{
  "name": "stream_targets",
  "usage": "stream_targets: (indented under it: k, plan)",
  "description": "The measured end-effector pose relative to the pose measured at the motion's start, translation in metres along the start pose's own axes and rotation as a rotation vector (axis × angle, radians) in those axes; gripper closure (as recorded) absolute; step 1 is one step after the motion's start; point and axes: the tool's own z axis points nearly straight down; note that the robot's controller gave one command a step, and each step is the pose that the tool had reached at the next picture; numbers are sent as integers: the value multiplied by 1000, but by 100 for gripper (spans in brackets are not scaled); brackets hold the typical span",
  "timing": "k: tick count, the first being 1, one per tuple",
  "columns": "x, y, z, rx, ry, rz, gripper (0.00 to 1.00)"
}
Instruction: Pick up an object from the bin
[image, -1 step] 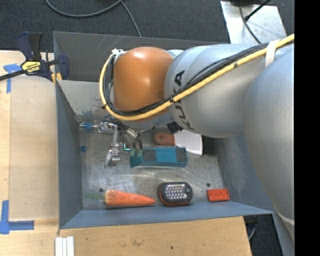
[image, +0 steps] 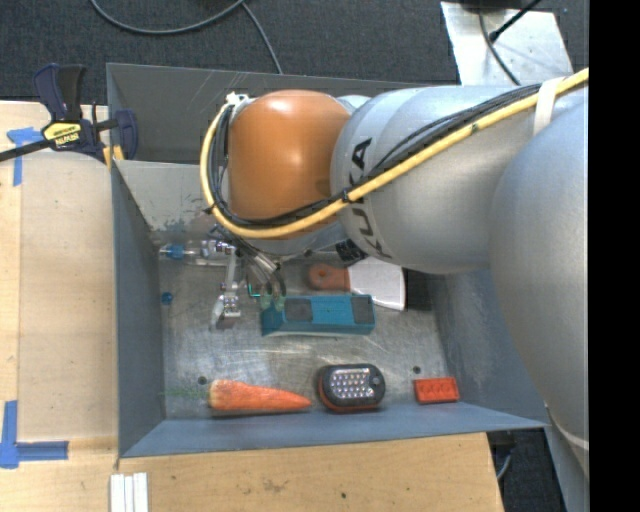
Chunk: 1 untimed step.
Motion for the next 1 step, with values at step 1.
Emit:
stream_targets:
  k: [1]
  plan:
    - [-40, 8, 38, -4, -13, -26, 0]
